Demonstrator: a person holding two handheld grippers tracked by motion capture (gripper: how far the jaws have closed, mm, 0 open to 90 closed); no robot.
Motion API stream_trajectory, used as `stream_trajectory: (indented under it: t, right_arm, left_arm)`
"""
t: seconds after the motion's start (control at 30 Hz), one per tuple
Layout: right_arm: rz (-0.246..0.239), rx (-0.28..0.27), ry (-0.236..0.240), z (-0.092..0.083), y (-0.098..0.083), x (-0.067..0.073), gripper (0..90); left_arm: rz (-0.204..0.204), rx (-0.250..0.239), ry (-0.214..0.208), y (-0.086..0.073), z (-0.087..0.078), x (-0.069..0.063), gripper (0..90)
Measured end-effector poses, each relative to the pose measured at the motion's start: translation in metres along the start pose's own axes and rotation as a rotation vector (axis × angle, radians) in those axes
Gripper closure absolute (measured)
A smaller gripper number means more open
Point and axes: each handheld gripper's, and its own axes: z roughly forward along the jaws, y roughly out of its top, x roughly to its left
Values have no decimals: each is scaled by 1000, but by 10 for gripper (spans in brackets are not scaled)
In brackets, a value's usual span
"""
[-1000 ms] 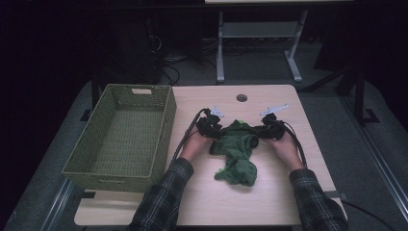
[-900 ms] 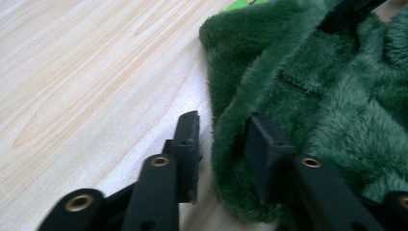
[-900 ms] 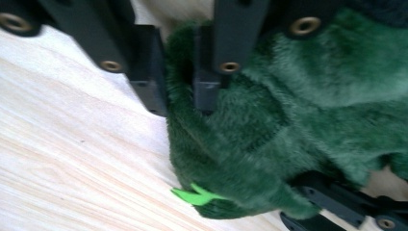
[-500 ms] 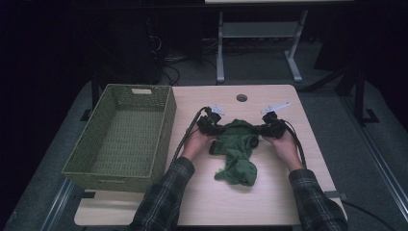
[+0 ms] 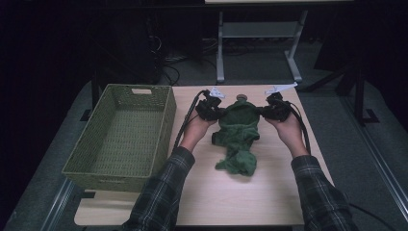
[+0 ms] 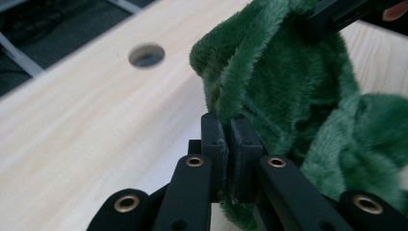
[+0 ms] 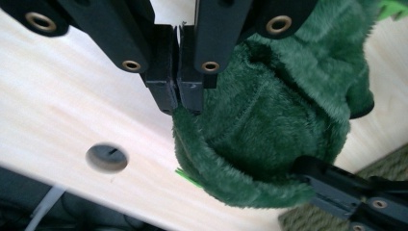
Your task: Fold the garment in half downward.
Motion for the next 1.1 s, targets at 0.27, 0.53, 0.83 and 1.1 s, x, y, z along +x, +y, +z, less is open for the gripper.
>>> stream_trajectory:
  t: [0.27,0.53,0.83,1.1]
  right_arm:
    - [-18,-24,25,-11,-3,6,876]
    - [-25,-54,65,-25,-21,12,876]
    - [-49,-55,78,-41,-38,27,876]
    - [-73,-54,97,-50,-53,40,875]
  left_arm:
    - [9,-22,-33,-1,-13,-12,859]
    - [26,-43,-56,-10,-29,-29,857]
    - [46,-58,-88,-22,-39,-48,857]
    - [39,-69,-122,-36,-45,-60,857]
